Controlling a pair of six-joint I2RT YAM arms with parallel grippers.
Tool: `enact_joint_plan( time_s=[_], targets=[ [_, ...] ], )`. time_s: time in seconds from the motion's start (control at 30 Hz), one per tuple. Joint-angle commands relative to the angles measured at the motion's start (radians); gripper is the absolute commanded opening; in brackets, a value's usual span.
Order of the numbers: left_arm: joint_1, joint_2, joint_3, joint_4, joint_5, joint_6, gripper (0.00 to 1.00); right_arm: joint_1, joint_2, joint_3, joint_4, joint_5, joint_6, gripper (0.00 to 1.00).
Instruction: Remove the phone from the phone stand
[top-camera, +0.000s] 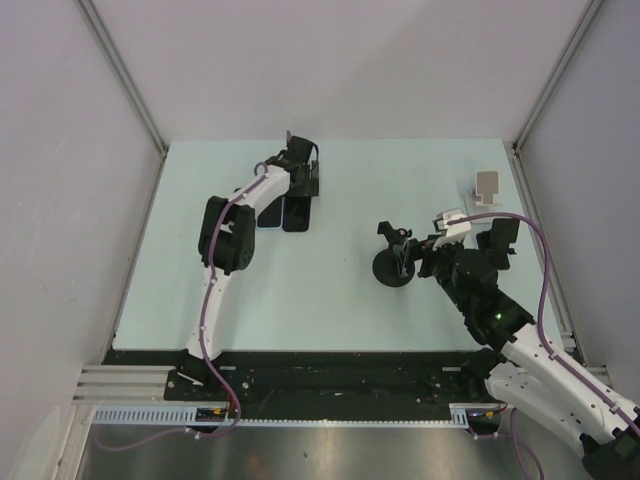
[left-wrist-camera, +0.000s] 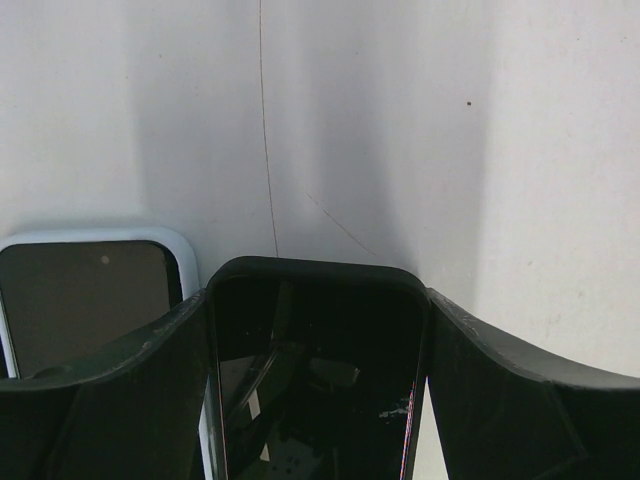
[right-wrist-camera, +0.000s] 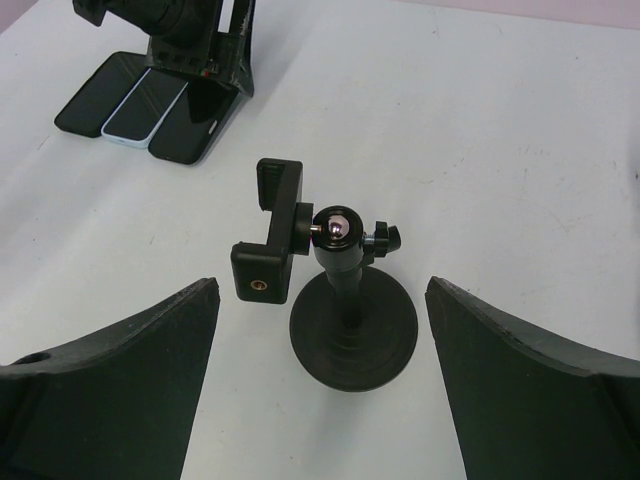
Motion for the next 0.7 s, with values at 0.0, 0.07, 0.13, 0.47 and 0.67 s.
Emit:
enact_joint_plan(
  time_s=[0.0, 0.07, 0.13, 0.47, 0.67],
  targets=[
    [0.009, 0.014, 0.079, 0.04, -0.034, -0.014, 0.72, -0.004, -0.01, 0.003, 0.03, 0.002, 0.0, 0.89],
    [0.009, 0.017, 0.085, 0.04, -0.04, -0.011, 0.75, -0.004, -0.01, 0.003, 0.03, 0.001, 0.002, 0.89],
    [0.009, 0.017, 0.085, 0.041, -0.037, -0.008, 0.79, -0.002, -0.011, 0.003, 0.029, -0.002, 0.002, 0.89],
    [0.011, -0.034, 0.078, 0.041, -0.025, -0.013, 0.95, -0.004, -0.022, 0.006, 0.026, -0.015, 0.008, 0.89],
    [0.008, -0.113, 0.044, 0.043, -0.005, -0.02, 0.99, -0.004, -0.043, 0.017, -0.008, -0.015, 0.026, 0.89]
  ],
)
